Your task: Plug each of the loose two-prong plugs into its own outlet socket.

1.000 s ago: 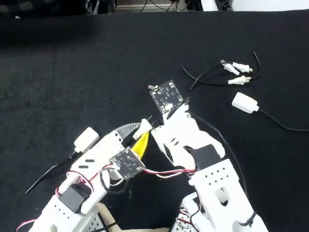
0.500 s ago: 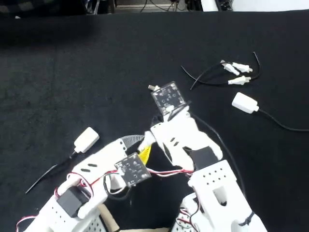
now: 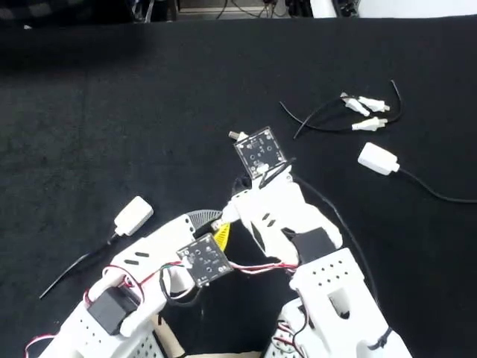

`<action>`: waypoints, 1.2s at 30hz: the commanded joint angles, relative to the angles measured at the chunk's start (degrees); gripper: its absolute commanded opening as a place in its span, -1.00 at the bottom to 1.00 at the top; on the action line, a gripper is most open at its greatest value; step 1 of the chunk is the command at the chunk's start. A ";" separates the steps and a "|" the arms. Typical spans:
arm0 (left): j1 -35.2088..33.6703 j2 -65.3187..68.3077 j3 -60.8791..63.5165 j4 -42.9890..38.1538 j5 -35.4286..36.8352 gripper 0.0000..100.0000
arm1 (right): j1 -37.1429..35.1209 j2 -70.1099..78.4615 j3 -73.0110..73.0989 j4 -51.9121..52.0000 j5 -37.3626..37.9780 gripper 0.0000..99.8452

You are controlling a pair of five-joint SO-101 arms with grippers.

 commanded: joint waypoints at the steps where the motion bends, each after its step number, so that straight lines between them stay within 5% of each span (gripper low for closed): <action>1: -2.86 -0.44 -6.37 0.44 -0.18 -0.94 | 0.62 -0.22 0.13 -0.35 0.62 -0.98; 12: -2.86 -0.53 -16.13 5.54 4.57 -0.94 | 0.53 -0.13 0.66 -0.70 0.62 -0.98; 20: -3.21 -0.44 -11.03 5.10 4.66 -0.94 | 0.53 -0.57 0.75 -0.79 0.62 -0.98; 25: -4.18 -0.35 -8.22 5.63 -1.76 -0.94 | 2.81 -0.57 0.84 -2.29 0.26 -0.97; 32: -18.33 -0.26 -7.43 5.27 -1.67 -0.94 | 11.87 -0.22 0.75 -4.04 -3.96 -0.95; 36: -24.57 0.00 -9.63 7.74 1.41 -0.95 | 13.10 -0.13 1.19 -4.04 -10.02 -0.64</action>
